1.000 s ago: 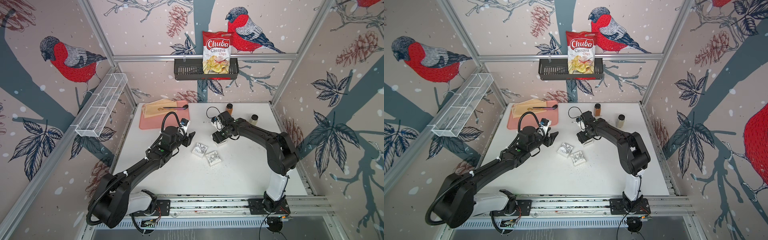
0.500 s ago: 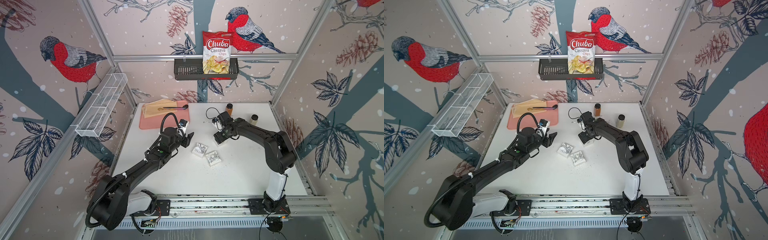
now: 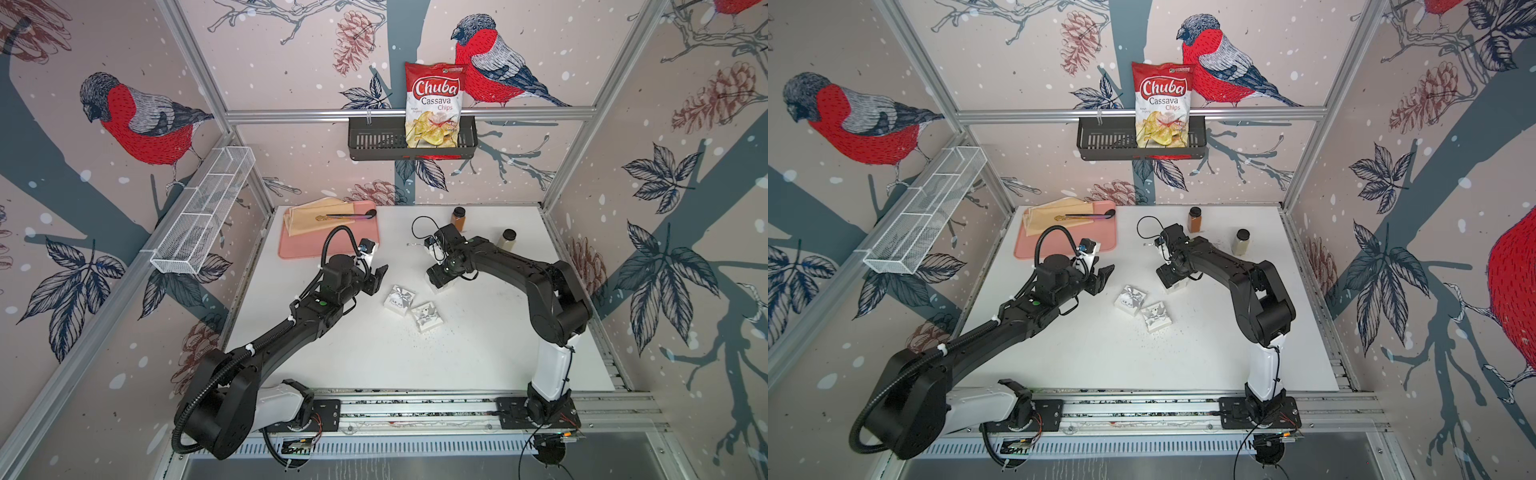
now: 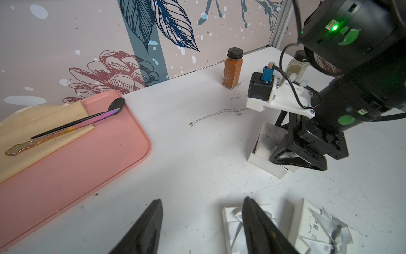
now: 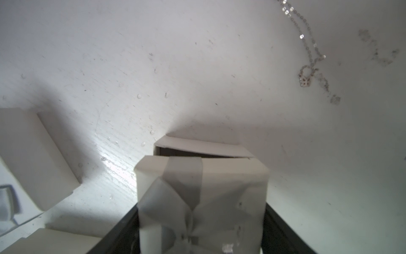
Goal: Take the necklace out of the lift-off lid jewelry box
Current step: Close the lid on the jewelry box.
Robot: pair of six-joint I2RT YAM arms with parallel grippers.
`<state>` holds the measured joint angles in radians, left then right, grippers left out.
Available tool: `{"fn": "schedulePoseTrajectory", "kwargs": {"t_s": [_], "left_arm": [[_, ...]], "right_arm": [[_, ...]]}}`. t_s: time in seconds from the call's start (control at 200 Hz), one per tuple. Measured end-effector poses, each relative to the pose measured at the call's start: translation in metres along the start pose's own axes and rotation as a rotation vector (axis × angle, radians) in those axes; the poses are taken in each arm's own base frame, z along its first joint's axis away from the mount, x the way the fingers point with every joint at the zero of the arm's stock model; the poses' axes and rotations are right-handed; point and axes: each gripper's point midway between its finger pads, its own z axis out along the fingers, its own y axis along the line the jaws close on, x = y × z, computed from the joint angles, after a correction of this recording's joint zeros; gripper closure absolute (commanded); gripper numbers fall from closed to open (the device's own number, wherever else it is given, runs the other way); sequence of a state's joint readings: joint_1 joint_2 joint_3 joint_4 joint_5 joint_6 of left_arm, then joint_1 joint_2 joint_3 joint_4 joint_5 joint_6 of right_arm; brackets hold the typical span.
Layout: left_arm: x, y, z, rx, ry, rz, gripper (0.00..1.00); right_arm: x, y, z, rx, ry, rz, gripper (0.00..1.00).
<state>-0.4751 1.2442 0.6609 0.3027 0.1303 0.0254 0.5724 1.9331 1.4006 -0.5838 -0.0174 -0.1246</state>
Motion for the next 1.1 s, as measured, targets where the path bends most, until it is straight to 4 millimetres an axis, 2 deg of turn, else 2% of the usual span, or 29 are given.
{"fn": "schedulePoseTrajectory", "kwargs": {"t_s": [0.325, 1.101], "left_arm": [[0.01, 0.0, 0.006, 0.002, 0.031, -0.004, 0.38], [0.013, 0.0, 0.008, 0.007, 0.039, -0.004, 0.38]], "right_arm": [[-0.007, 0.001, 0.0, -0.021, -0.014, 0.027, 0.22], [0.0, -0.003, 0.007, 0.001, 0.019, 0.052, 0.21]]}}
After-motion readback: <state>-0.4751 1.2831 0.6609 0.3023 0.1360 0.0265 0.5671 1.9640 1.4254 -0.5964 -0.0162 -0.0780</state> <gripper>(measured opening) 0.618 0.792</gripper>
